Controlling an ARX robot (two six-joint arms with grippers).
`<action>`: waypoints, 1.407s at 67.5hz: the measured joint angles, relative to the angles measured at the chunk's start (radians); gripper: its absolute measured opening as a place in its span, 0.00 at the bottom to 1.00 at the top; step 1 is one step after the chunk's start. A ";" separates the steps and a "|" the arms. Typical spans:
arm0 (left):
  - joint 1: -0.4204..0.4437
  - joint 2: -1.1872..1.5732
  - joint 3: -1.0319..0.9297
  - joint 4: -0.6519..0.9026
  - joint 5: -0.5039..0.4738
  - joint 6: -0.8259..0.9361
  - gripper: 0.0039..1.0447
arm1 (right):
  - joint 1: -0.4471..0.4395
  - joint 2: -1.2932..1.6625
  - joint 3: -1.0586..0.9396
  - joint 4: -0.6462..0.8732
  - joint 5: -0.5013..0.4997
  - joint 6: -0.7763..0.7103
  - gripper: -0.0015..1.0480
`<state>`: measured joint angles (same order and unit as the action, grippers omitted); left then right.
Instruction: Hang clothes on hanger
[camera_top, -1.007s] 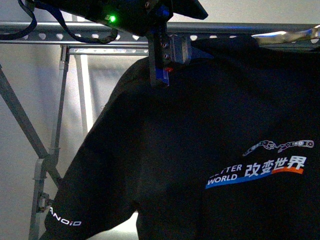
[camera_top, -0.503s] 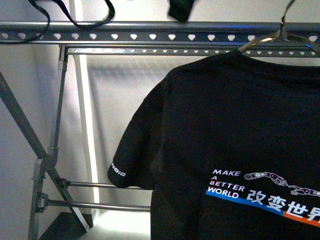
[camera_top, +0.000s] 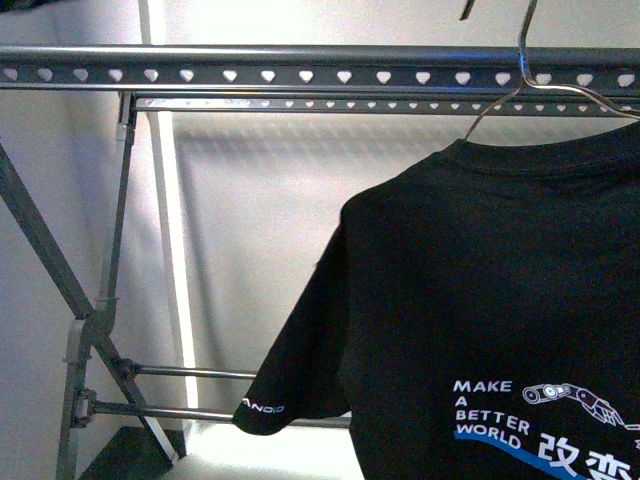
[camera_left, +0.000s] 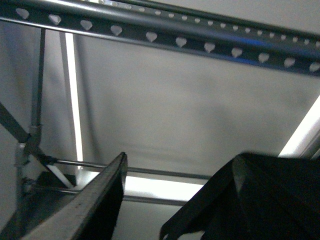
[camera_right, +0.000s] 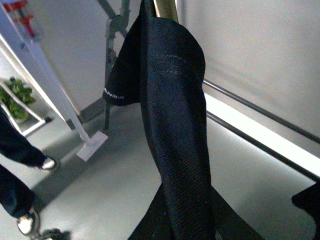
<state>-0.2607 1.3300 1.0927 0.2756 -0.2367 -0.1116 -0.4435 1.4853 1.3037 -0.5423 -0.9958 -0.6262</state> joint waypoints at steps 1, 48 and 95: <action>0.003 -0.012 -0.023 0.010 0.003 0.006 0.58 | 0.000 -0.006 -0.004 0.008 0.003 0.034 0.06; 0.229 -0.523 -0.880 0.314 0.227 0.109 0.03 | 0.068 0.231 0.339 0.115 0.439 0.702 0.06; 0.259 -0.853 -1.046 0.153 0.234 0.109 0.03 | 0.167 0.418 0.505 0.114 0.632 0.721 0.08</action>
<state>-0.0021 0.4770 0.0467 0.4282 -0.0029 -0.0025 -0.2768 1.9034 1.8088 -0.4278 -0.3637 0.0948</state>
